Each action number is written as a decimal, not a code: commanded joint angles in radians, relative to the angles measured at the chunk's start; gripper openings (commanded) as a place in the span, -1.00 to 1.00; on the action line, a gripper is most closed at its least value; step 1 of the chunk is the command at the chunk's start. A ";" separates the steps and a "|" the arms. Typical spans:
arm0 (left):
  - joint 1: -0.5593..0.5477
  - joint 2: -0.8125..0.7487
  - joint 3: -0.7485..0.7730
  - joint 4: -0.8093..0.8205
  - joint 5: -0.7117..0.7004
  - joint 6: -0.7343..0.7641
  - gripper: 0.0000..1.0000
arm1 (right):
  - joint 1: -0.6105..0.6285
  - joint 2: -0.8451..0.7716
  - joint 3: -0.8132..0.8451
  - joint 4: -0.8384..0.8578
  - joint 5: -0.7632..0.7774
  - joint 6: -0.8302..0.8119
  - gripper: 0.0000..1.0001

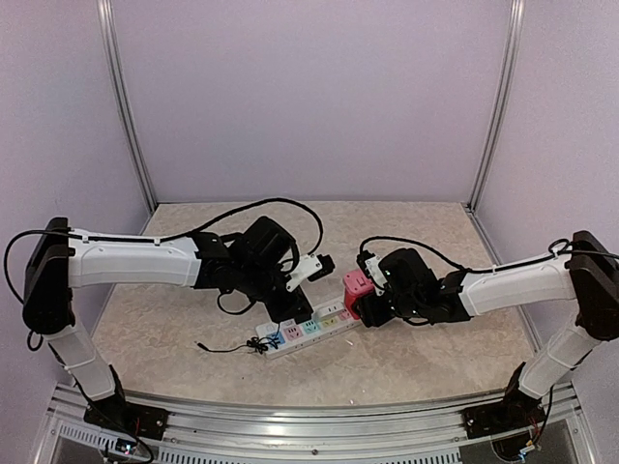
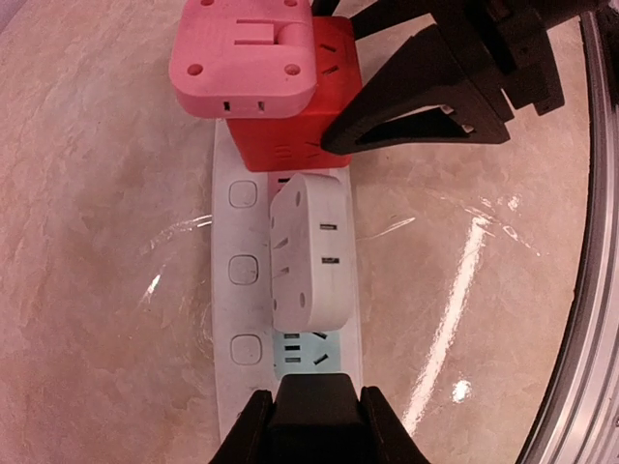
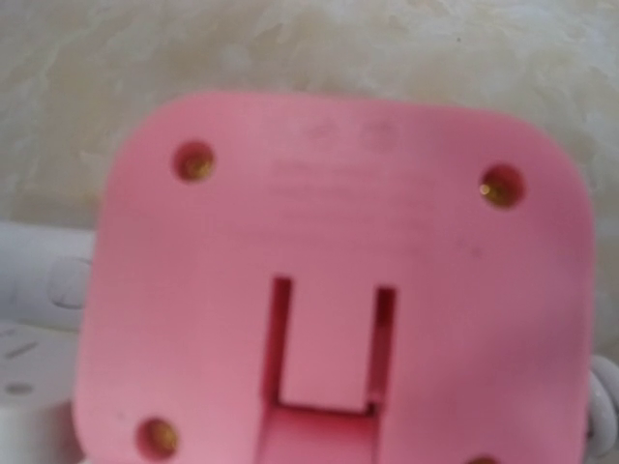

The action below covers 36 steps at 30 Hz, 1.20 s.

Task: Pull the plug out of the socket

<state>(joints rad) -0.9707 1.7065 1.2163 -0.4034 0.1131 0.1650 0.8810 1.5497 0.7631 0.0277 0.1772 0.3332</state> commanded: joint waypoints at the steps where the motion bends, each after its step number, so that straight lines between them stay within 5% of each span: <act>1: 0.078 -0.056 -0.030 0.034 0.050 -0.036 -0.57 | 0.000 0.027 -0.011 -0.091 -0.002 -0.003 -1.00; 21: 0.640 -0.139 -0.043 0.124 0.024 -0.289 -0.49 | -0.001 0.004 -0.022 -0.076 -0.007 0.002 -1.00; 29: 0.881 0.000 -0.035 0.281 0.264 -0.465 -0.46 | 0.000 0.013 -0.022 -0.063 -0.011 -0.003 -1.00; 36: 0.958 0.168 0.078 0.311 0.355 -0.513 -0.37 | -0.003 0.020 -0.022 -0.066 -0.004 -0.009 -1.00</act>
<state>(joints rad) -0.0261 1.7996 1.2144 -0.1436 0.3737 -0.2974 0.8810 1.5482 0.7628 0.0280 0.1768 0.3321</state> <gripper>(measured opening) 0.310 0.645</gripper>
